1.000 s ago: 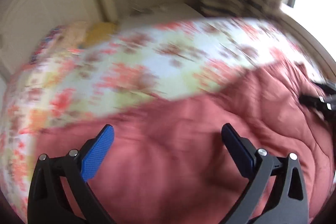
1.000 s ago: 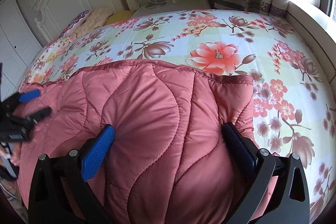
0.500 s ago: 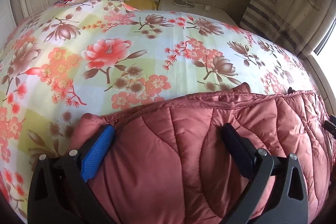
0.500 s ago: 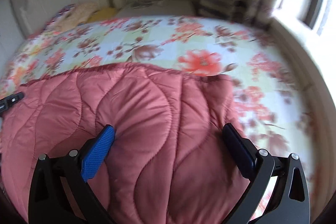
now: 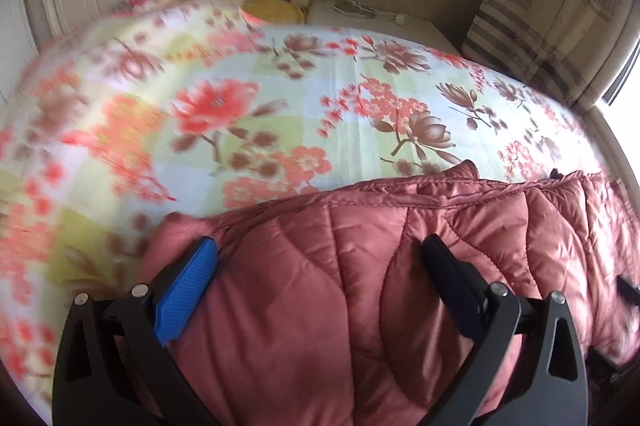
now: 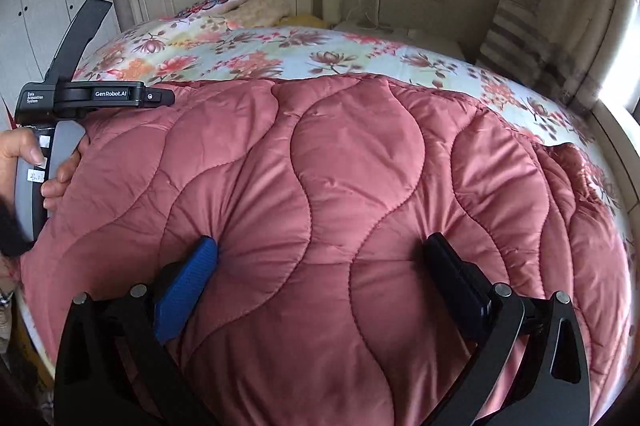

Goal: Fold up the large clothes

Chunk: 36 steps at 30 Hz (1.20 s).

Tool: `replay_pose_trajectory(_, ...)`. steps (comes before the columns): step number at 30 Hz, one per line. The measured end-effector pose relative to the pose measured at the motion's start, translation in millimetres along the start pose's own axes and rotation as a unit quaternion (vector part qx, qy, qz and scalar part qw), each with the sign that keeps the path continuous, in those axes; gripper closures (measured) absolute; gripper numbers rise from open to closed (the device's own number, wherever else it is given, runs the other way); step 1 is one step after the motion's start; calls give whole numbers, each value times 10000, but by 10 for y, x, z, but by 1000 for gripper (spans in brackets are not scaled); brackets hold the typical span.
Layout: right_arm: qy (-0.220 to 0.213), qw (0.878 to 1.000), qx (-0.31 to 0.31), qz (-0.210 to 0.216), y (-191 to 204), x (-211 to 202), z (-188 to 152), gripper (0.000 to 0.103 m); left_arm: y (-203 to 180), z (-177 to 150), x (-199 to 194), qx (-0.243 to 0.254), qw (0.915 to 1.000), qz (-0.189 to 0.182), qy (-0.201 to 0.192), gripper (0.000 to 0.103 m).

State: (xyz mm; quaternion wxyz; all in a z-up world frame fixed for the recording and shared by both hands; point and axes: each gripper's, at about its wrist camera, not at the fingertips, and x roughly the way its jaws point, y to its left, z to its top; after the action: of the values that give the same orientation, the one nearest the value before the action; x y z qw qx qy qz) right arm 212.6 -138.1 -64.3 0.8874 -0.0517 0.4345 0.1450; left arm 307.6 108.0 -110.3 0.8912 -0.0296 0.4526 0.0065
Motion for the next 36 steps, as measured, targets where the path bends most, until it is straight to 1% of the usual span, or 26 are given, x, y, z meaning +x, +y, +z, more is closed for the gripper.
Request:
replay_pose_trajectory(2,-13,9999,2,-146,-77,-158,-1,5,-33,-61,-279,94,9988,236,-421,2)
replay_pose_trajectory(3,-152,9995,29,-268,-151,-275,-15,5,-35,-126,-446,115,9977,194,-638,2)
replay_pose_trajectory(4,-288,9987,120,-397,-258,-397,-43,5,-28,-185,-551,112,9969,140,-769,2)
replay_pose_trajectory(6,-446,9961,498,-576,-564,-578,-144,5,21,-391,-729,57,9944,162,-1042,2)
replay_pose_trajectory(7,-466,9945,705,-616,-705,-624,-194,5,50,-462,-732,32,9940,223,-1070,2)
replay_pose_trajectory(8,-430,9919,1020,-621,-920,-639,-283,5,104,-549,-662,-45,9949,298,-967,2)
replay_pose_trajectory(9,-291,9889,1323,-616,-1126,-594,-387,4,169,-606,-537,-191,9969,284,-707,2)
replay_pose_trajectory(10,-146,9869,1497,-579,-1259,-529,-462,4,210,-613,-477,-296,9977,179,-576,2)
replay_pose_trajectory(11,-41,9859,1640,-334,-1368,-432,-561,4,236,-596,-468,-361,9978,105,-551,2)
replay_pose_trajectory(12,-102,9858,1673,-129,-1403,-395,-628,4,225,-565,-475,-345,9978,146,-548,2)
replay_pose_trajectory(13,-145,9866,1615,-178,-1385,-406,-654,4,189,-550,-459,-271,9980,248,-519,2)
replay_pose_trajectory(15,-69,9876,1532,-332,-1347,-413,-624,4,130,-549,-418,-95,9979,432,-478,2)
replay_pose_trajectory(16,-28,9875,1535,-365,-1344,-424,-606,4,131,-539,-403,-75,9978,456,-478,2)
replay_pose_trajectory(17,-43,9865,1590,-394,-1340,-455,-609,4,139,-548,-401,-95,9978,435,-486,2)
replay_pose_trajectory(19,-252,9800,1909,-495,-1343,-648,-664,5,193,-558,-403,-202,9981,311,-495,2)
replay_pose_trajectory(20,-399,9772,2056,-359,-1355,-741,-692,5,215,-564,-408,-259,9981,251,-504,2)
replay_pose_trajectory(21,-689,9709,2294,-63,-1369,-906,-779,5,221,-569,-407,-296,9980,216,-509,2)
replay_pose_trajectory(22,-980,9617,2547,238,-1375,-1079,-900,5,222,-582,-396,-304,9980,209,-506,2)
replay_pose_trajectory(24,-1223,9519,2735,635,-1324,-1313,-1106,5,212,-583,-397,-284,9980,238,-508,2)
replay_pose_trajectory(26,-1333,9445,2913,732,-1251,-1496,-1305,5,215,-588,-399,-289,9980,231,-514,2)
replay_pose_trajectory(27,-1296,9414,3001,825,-1209,-1547,-1412,5,222,-588,-399,-300,9980,215,-517,2)
replay_pose_trajectory(28,-1115,9403,3040,1046,-1141,-1560,-1535,5,214,-586,-401,-300,9980,216,-517,2)
replay_pose_trajectory(30,-835,9387,3079,1305,-1017,-1545,-1688,5,213,-583,-402,-303,9980,211,-520,2)
replay_pose_trajectory(33,-425,9433,2958,1446,-816,-1398,-1772,5,220,-581,-399,-310,9981,193,-502,2)
replay_pose_trajectory(35,-329,9456,2946,1344,-734,-1260,-1733,5,235,-579,-397,-324,9982,159,-488,2)
replay_pose_trajectory(36,-308,9437,3005,1346,-712,-1175,-1694,5,237,-579,-394,-334,9982,137,-479,2)
